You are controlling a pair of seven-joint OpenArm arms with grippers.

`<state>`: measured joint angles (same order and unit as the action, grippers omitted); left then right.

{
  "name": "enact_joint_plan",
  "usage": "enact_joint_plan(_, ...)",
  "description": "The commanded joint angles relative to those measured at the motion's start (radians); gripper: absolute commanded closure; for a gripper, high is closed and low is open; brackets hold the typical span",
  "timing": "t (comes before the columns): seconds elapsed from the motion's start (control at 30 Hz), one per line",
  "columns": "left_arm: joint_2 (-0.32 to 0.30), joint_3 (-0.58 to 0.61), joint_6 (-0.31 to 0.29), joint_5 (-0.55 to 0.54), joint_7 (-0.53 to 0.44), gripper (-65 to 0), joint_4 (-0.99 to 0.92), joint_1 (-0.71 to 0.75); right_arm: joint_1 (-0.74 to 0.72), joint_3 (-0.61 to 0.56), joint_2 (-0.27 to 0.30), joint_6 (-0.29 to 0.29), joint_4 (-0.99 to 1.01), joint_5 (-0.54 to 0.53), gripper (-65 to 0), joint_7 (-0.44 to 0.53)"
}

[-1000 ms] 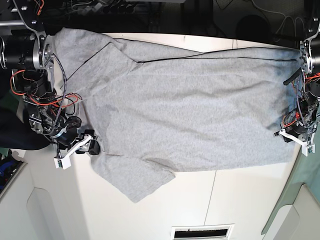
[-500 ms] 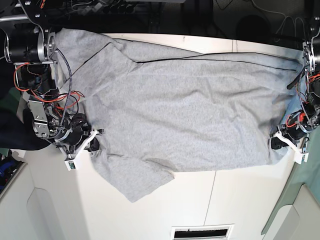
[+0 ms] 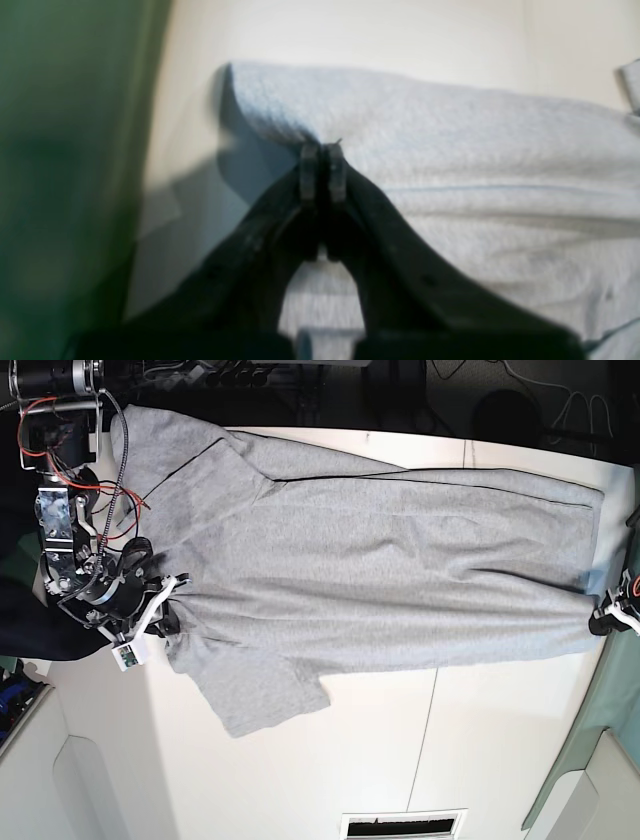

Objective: Layout the t-shirt on the table in an organized manner, then fold the t-shirt properly
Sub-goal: 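Grasp the side edge with both grippers and fold it over lengthwise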

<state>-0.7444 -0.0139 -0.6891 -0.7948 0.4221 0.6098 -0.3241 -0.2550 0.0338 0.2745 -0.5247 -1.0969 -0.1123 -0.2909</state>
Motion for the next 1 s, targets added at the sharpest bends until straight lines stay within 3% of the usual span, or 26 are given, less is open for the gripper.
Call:
enact_joint_plan(0.0, -0.02, -0.005, -0.009, -0.021, -0.012, 0.0, 0.038, 0.0, -0.005, 0.018, 0.019, 0.005, -0.019, -0.017, 0.0, 0.017)
enact_joint_plan(0.17, -0.001, -0.005, -0.009, -0.041, -0.004, 0.0, 0.11, 0.108, 0.042, 0.072, 0.019, 0.005, -0.015, -0.037, 0.0, 0.018)
enact_joint_plan(0.23, 0.005, -0.005, -0.009, -0.044, -0.043, -11.5, 0.111, 0.126, 0.051, 0.084, 0.019, 0.005, -0.015, -0.061, 0.0, 0.018)
enact_joint_plan(0.27, 0.005, -0.005, -0.009, -0.044, -0.067, -17.1, 0.111, 0.128, 0.051, 0.087, 0.019, 0.007, -0.015, -0.068, -5.0, 0.018)
enact_joint_plan(0.33, 0.005, -0.011, -0.009, -0.044, -0.099, -23.9, 0.112, 0.12, 0.05, 0.091, 0.019, 0.014, -0.016, -0.076, -21.8, 0.018)
enact_joint_plan(0.4, 0.005, -0.043, -0.009, -0.044, -0.1, -24.3, 0.112, 0.102, 0.047, 0.092, 0.019, 0.032, -0.016, -0.094, -33.1, 0.025)
enact_joint_plan(0.43, 0.005, -0.066, -0.009, -0.044, -0.1, -24.3, 0.112, 0.09, 0.047, 0.092, 0.019, 0.039, -0.016, -0.1, -35.4, 0.037)
enact_joint_plan(0.57, 0.006, -0.162, -0.009, -0.035, -0.097, -24.2, 0.112, 0.053, 0.042, 0.092, 0.018, 0.094, -0.016, -0.105, -35.6, 0.081)
enact_joint_plan(0.63, 0.025, -0.179, 0.174, 0.045, -0.098, -24.1, 0.111, 0.03, 0.026, 0.092, 0.016, 0.136, -0.016, -0.106, -35.6, 0.089)
enact_joint_plan(0.67, 0.041, -0.178, 0.23, 0.092, -0.102, -24.1, 0.111, 0.022, 0.012, 0.091, 0.012, 0.145, -0.014, -0.107, -35.6, 0.088)
enact_joint_plan(0.97, 0.195, -0.175, 0.238, 0.23, -0.161, -24.1, 0.08, 0.023, -0.205, 0.091, -0.088, 0.153, 0.166, -0.09, -35.6, 0.063)
